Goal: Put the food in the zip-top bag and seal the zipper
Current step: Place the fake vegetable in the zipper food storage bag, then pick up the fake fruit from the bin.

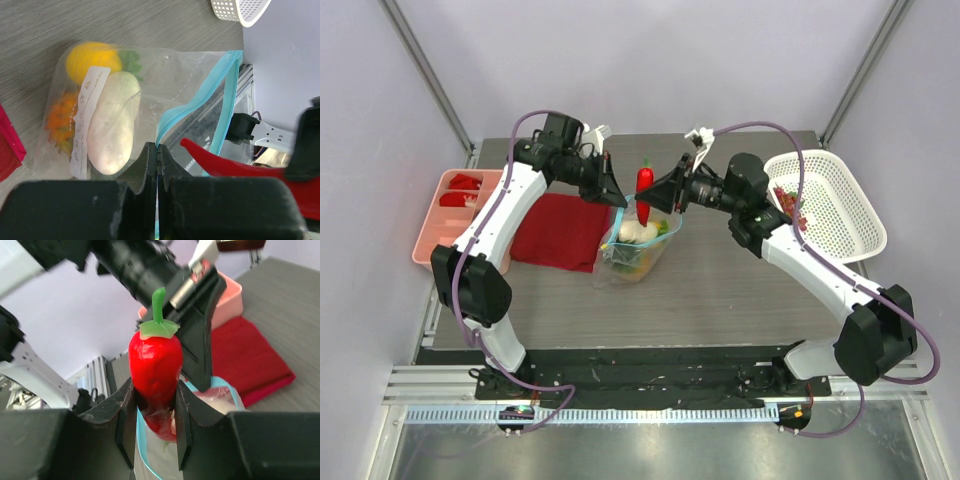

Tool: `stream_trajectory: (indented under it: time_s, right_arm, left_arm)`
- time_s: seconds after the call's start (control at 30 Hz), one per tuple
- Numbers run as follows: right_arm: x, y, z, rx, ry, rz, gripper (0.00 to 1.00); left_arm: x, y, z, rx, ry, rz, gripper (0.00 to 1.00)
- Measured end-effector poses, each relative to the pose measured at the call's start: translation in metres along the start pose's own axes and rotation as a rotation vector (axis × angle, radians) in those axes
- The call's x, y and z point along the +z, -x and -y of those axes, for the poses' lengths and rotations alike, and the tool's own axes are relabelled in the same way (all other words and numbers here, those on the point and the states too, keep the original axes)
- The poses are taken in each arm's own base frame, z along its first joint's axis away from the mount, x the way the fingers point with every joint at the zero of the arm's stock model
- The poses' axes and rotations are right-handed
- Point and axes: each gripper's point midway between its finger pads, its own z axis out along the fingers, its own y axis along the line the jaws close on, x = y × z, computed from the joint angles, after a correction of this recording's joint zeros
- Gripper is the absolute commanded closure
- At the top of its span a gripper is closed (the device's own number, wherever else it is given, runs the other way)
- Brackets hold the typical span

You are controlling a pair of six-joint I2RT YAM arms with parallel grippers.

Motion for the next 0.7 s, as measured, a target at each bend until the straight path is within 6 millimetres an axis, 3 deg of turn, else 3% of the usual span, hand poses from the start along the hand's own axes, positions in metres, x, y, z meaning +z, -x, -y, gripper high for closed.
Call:
stream_trajectory:
  time_s: [0.17,0.2,0.23,0.3,0.33,0.4,0.43,0.53,0.7]
  right_arm:
    - [-0.003,-0.039,0.011,-0.02,-0.058,-0.132,0.99]
    - [-0.005,-0.047,0.014,-0.025,-0.068,-0.155,0.92]
    - [-0.007,-0.054,0.017,-0.026,-0.077,-0.174,0.76]
    - [-0.01,-0.066,0.021,-0.024,-0.088,-0.206,0.63]
    - [-0.012,-0.07,0.023,-0.02,-0.094,-0.219,0.47]
    - [-0.014,-0.075,0.025,-0.019,-0.104,-0.237,0.37]
    - [-0.014,-0.075,0.025,-0.015,-0.107,-0.237,0.27]
    - [-0.014,-0.067,0.022,-0.027,-0.112,-0.223,0.15]
    - [-0.015,-0.021,0.013,-0.098,-0.12,-0.136,0.14]
  left_arm:
    - [0.0,0.0,0.0,0.001,0.0,0.0,0.98]
    - [0.0,0.0,0.0,0.0,0.0,0.0,0.98]
    - [0.0,0.0,0.0,0.001,0.0,0.0,0.98]
    - [0.0,0.0,0.0,0.001,0.001,0.001,0.98]
    - [0.0,0.0,0.0,0.001,0.001,0.001,0.98]
    - [0.0,0.0,0.0,0.001,0.001,0.001,0.98]
    - [0.0,0.0,0.0,0.001,0.001,0.001,0.98]
    - [0.0,0.0,0.0,0.001,0.003,0.001,0.98]
    - [0.0,0.0,-0.001,0.002,0.003,0.001,0.98]
